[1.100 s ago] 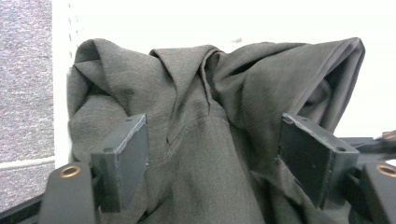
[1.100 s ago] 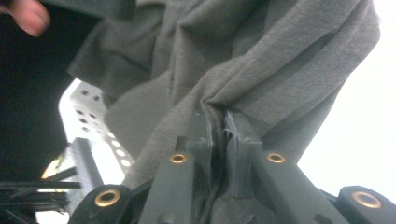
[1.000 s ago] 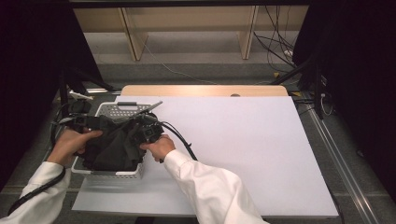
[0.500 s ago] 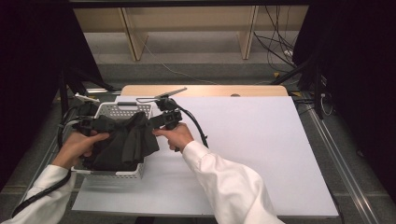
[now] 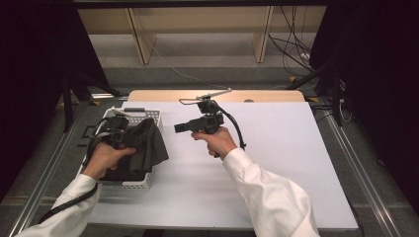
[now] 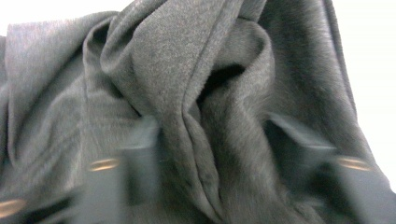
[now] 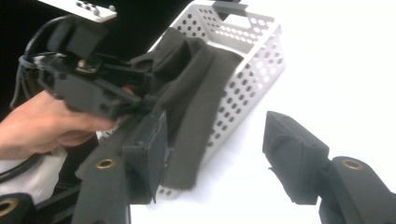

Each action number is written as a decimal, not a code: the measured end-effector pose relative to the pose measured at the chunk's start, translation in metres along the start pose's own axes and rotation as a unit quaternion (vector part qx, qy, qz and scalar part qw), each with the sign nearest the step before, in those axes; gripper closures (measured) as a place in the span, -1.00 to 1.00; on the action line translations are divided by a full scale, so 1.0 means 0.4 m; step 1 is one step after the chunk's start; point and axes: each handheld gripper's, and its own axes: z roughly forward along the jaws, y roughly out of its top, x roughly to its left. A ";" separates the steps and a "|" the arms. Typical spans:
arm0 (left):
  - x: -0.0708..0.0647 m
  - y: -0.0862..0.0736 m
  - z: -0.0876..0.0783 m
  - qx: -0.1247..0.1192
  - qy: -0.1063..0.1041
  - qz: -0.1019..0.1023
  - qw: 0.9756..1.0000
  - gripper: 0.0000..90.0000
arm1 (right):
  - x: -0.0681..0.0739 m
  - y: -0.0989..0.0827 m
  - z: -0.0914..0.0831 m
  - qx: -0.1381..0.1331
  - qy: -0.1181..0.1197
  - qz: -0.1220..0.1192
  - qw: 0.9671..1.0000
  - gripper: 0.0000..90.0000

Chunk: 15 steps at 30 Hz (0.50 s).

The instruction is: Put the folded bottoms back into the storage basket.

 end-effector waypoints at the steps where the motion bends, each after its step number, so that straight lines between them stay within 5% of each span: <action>1: 0.000 0.001 0.007 -0.002 0.002 0.002 1.000 0.22 | -0.007 -0.006 -0.013 -0.001 0.000 0.002 1.000 -0.07; 3: 0.002 0.003 0.020 -0.006 0.016 0.010 1.000 0.44 | -0.018 -0.018 -0.037 -0.004 -0.009 -0.002 1.000 -0.02; 9: 0.022 0.004 0.076 0.000 0.026 0.008 1.000 0.62 | -0.054 -0.050 -0.092 -0.013 -0.018 0.000 1.000 0.01; 12: 0.044 -0.003 0.128 -0.005 0.015 -0.015 1.000 0.64 | -0.069 -0.064 -0.109 -0.016 -0.020 0.003 1.000 0.01; 15: 0.060 0.008 0.134 0.000 0.001 -0.026 1.000 0.64 | -0.080 -0.075 -0.121 -0.015 -0.025 0.005 1.000 0.01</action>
